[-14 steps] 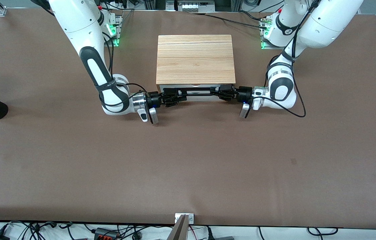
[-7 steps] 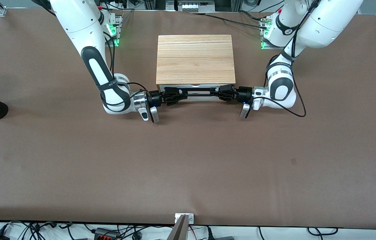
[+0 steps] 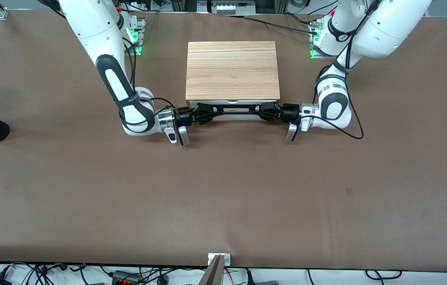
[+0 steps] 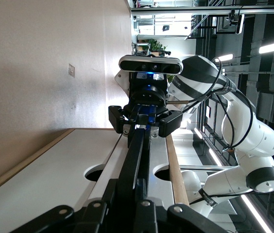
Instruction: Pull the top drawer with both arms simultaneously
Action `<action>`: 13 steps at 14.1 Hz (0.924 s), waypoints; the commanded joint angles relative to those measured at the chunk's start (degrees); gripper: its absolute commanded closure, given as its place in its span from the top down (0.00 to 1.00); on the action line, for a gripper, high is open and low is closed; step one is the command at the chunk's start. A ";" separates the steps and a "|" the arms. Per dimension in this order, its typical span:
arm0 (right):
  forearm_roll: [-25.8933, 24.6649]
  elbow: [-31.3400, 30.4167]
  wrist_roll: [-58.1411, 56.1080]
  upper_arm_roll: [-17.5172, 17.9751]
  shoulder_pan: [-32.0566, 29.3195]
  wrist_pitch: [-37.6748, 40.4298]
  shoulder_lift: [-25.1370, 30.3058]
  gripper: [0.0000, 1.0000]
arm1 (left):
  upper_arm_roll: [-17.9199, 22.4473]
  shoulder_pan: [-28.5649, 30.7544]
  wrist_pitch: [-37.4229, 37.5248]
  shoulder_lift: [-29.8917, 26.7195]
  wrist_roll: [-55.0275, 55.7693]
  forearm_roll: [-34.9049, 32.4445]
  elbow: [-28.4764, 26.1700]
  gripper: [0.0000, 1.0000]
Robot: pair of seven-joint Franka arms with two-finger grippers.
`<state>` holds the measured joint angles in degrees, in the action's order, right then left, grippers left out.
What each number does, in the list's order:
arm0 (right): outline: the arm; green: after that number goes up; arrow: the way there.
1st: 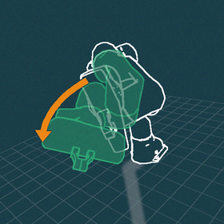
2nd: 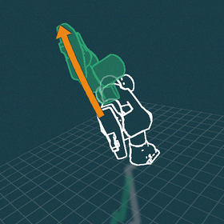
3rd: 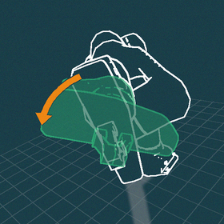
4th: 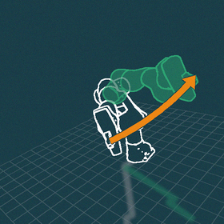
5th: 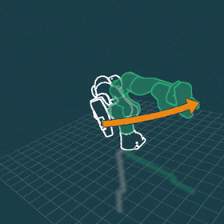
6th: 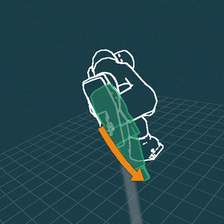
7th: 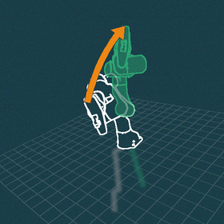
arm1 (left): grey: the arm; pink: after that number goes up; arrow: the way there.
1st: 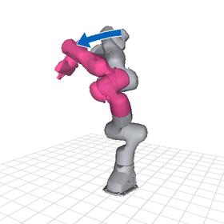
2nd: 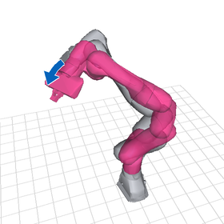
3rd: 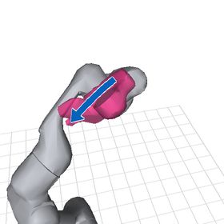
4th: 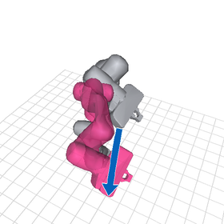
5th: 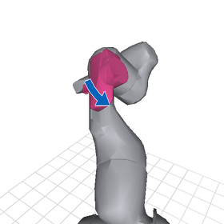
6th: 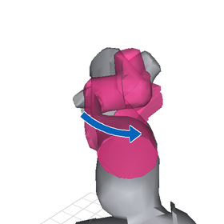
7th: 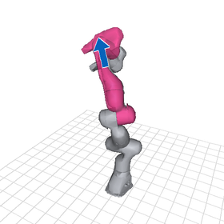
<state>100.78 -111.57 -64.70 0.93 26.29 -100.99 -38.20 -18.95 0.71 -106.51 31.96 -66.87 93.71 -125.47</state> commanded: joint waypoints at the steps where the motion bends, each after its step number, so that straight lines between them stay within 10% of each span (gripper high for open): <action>1: 0.29 0.39 -0.87 -0.05 -0.09 -0.70 0.67 0.00 | -0.65 -0.18 -0.19 0.73 -0.89 1.82 0.93 0.05; 13: 0.20 10.40 -0.08 -0.67 -0.53 -1.32 -6.35 0.00 | 0.23 0.52 -0.27 7.22 -0.63 1.82 11.55 0.01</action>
<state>100.79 -104.57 -64.85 -0.11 25.87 -101.35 -41.80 -18.58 1.31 -107.10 34.98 -66.83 93.76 -119.80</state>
